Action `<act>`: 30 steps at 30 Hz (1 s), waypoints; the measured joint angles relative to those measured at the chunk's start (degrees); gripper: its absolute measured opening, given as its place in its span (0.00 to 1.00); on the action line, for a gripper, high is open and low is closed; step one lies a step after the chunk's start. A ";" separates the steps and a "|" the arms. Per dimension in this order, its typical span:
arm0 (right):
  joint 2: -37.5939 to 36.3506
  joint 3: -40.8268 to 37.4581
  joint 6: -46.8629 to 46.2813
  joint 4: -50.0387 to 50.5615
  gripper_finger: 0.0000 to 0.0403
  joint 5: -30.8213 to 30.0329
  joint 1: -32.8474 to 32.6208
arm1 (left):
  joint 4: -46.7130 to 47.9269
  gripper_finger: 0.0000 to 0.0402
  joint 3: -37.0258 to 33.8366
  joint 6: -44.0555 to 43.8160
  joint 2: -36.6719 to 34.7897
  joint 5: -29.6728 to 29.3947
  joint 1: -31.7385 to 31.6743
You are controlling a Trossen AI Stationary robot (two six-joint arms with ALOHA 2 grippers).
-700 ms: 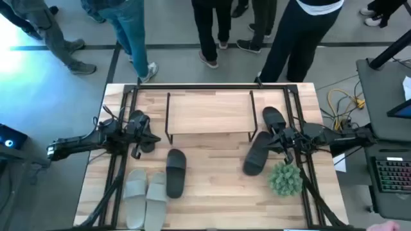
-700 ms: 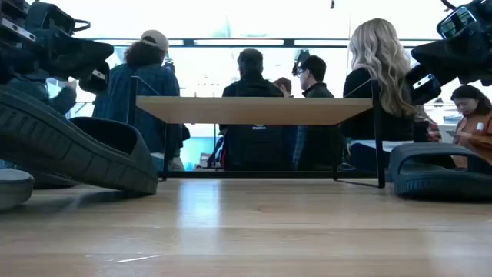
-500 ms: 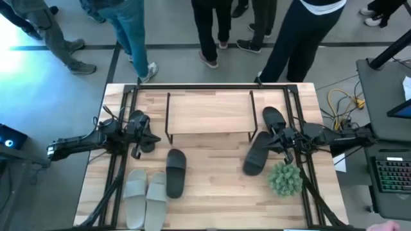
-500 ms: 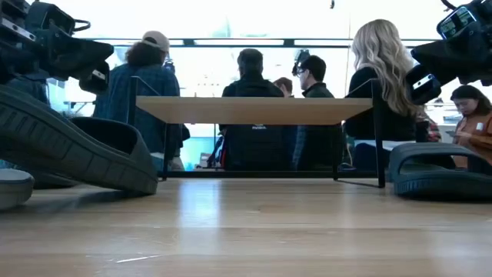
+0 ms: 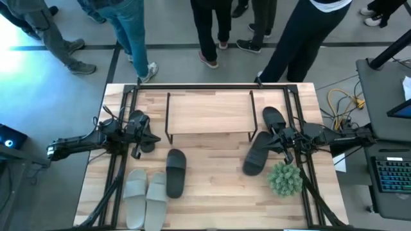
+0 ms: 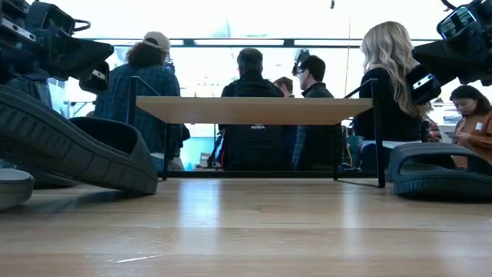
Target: Pick and place slides into the shelf
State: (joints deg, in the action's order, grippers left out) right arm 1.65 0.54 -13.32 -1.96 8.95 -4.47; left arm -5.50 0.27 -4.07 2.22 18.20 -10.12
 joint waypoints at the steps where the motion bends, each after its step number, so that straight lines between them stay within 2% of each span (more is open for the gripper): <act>1: 0.00 0.00 0.00 0.02 0.02 0.00 0.00 | 0.01 0.00 0.00 -0.01 0.00 0.00 -0.01; 22: 0.00 0.00 0.09 -0.50 0.02 -0.02 0.02 | -0.01 0.00 0.00 0.00 0.00 0.00 0.00; 28: 0.00 0.00 -8.23 -0.81 0.02 -1.93 0.00 | 0.01 0.00 0.00 0.02 0.00 0.00 0.00; 30: 0.00 0.00 -12.91 -3.60 0.02 -1.56 0.00 | 0.01 0.00 0.00 -0.01 0.00 0.00 -0.01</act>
State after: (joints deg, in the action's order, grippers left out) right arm 1.65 0.54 -26.23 -5.56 7.40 -4.47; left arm -5.50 0.27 -4.08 2.22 18.20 -10.13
